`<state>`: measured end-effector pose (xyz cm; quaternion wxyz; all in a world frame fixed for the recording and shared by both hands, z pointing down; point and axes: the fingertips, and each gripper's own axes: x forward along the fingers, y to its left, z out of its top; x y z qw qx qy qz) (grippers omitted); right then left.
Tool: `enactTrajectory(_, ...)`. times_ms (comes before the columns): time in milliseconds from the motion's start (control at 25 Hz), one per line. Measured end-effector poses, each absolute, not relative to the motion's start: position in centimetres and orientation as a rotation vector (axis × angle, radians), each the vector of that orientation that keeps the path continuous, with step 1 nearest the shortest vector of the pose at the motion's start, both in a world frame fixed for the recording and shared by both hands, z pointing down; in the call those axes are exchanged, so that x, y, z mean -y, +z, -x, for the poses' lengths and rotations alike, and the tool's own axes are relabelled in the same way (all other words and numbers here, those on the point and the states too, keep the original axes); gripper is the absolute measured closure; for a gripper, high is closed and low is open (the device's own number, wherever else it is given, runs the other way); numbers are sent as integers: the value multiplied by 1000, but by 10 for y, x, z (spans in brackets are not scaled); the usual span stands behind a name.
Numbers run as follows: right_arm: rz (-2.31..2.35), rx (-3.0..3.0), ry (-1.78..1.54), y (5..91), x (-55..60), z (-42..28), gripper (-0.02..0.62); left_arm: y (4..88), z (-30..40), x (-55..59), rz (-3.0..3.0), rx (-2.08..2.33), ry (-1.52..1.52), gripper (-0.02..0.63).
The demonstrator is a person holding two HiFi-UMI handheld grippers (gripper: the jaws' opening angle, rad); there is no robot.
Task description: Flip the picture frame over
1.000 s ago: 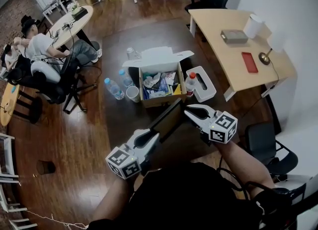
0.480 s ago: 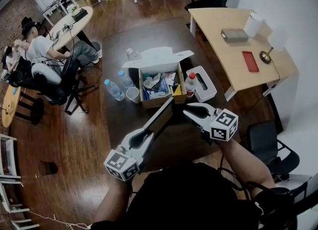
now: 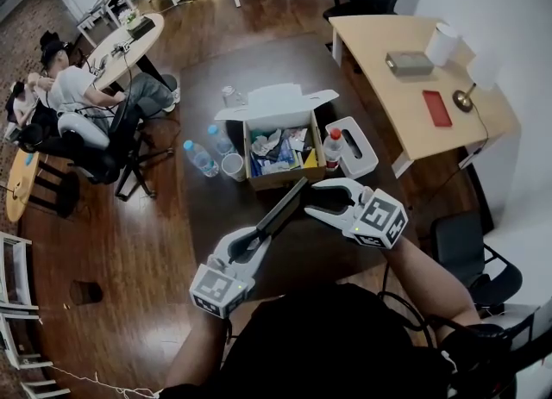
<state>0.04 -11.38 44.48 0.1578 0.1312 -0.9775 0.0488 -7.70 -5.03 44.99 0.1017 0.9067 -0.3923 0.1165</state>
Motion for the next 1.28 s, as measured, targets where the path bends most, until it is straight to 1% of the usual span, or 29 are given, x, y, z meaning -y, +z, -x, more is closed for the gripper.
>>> enactTrajectory(200,-340,2737,33,449,115,0,416,458,71,45,-2693,1089,398,538)
enactTrajectory(280,-339,2745,73,451,116,0,416,461,73,44,-2698,1107,428,538)
enactTrajectory(440,-343,2785,332,454,116,2,419,460,79,48,-2750,1248,568,538)
enactTrajectory(600,-339,2745,407,463,111,13,422,459,81,52,-2813,1373,686,538)
enactTrajectory(800,-360,2797,734,458,116,17,425,459,82,55,-2903,1498,918,538)
enactTrajectory(1280,-365,2847,1214,448,127,11,425,455,80,58,-3043,1466,1171,538)
